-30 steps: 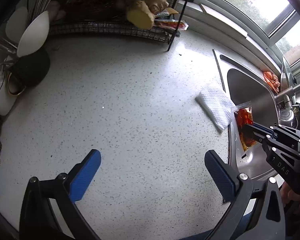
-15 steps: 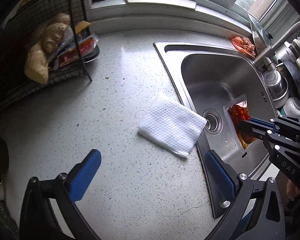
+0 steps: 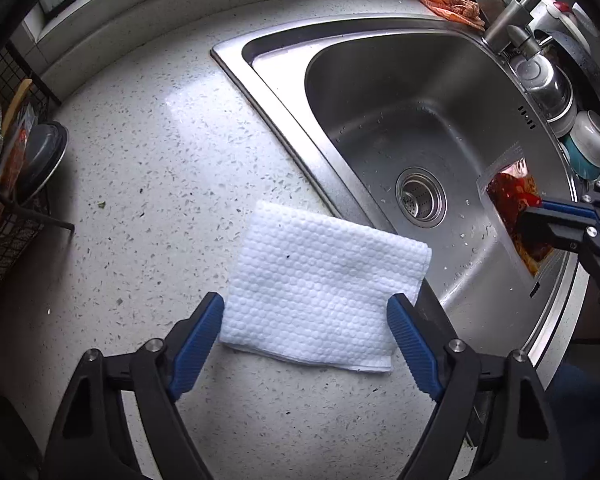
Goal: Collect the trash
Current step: 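Grasp the white cloth with the left gripper while right holds the packet, then carry the cloth and sauce packet with both grippers down to the red bucket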
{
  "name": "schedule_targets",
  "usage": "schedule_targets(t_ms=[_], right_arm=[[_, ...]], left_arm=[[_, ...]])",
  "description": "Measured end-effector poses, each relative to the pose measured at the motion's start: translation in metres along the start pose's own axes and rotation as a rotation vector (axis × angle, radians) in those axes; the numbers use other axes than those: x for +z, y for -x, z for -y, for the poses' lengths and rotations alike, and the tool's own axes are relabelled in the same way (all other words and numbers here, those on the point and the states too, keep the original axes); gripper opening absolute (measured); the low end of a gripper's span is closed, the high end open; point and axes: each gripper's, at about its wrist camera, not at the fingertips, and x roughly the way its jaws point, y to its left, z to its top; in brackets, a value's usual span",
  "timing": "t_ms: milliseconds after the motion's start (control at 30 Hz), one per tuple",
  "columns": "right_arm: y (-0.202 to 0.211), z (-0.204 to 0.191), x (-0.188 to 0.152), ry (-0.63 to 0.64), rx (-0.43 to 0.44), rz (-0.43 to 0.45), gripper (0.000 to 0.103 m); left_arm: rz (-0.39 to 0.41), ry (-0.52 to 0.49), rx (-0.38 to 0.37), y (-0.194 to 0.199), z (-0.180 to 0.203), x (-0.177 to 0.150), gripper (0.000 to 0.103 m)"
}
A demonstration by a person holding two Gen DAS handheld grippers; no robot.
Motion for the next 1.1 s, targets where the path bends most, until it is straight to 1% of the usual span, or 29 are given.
schedule_targets(t_ms=[67, 133, 167, 200, 233, 267, 300, 367, 500, 633, 800, 867, 1033, 1100], right_arm=[[-0.001, -0.001, 0.003, 0.002, 0.003, 0.000, 0.004], [-0.002, -0.001, 0.005, 0.003, 0.004, 0.000, 0.004], [-0.003, -0.001, 0.006, 0.004, 0.006, 0.000, 0.004], [-0.003, -0.001, 0.007, 0.005, 0.008, -0.001, 0.004], [-0.003, -0.001, 0.006, 0.005, 0.008, 0.000, 0.004], [-0.003, -0.001, 0.005, 0.004, 0.010, 0.000, 0.004], [-0.003, -0.001, 0.005, 0.002, 0.013, -0.001, 0.004], [-0.004, 0.000, 0.005, -0.002, 0.019, -0.002, 0.004], [-0.003, -0.002, 0.002, 0.006, 0.020, 0.000, 0.004], [0.003, -0.002, 0.001, 0.011, 0.022, 0.010, 0.004], [0.014, -0.001, -0.006, 0.011, 0.027, 0.042, 0.004], [0.021, -0.001, -0.011, 0.010, 0.039, 0.057, 0.004], [0.042, -0.006, -0.032, 0.026, 0.065, 0.105, 0.004], [0.050, -0.009, -0.041, 0.042, 0.070, 0.118, 0.004]], left_arm=[[-0.001, -0.046, 0.042, -0.003, 0.007, 0.003, 0.078], [0.000, -0.060, 0.055, -0.004, 0.009, 0.004, 0.074], [0.000, -0.061, 0.059, -0.004, 0.009, 0.004, 0.069], [-0.001, -0.066, 0.068, -0.003, 0.012, 0.004, 0.061], [-0.002, -0.070, 0.070, -0.002, 0.014, 0.004, 0.057], [0.000, -0.064, 0.064, -0.001, 0.015, 0.003, 0.045], [0.004, -0.052, 0.051, 0.001, 0.014, 0.002, 0.028], [0.003, -0.019, 0.011, 0.002, 0.015, -0.001, 0.012], [0.023, 0.010, 0.015, 0.001, 0.019, -0.004, 0.008], [0.015, 0.069, -0.018, 0.003, 0.013, -0.009, 0.007], [0.039, 0.113, -0.021, 0.025, 0.010, -0.023, 0.007], [0.056, 0.120, -0.010, 0.038, 0.015, -0.030, 0.007], [0.082, 0.139, 0.047, 0.068, 0.036, -0.053, 0.007], [0.096, 0.144, 0.053, 0.079, 0.048, -0.064, 0.007]])
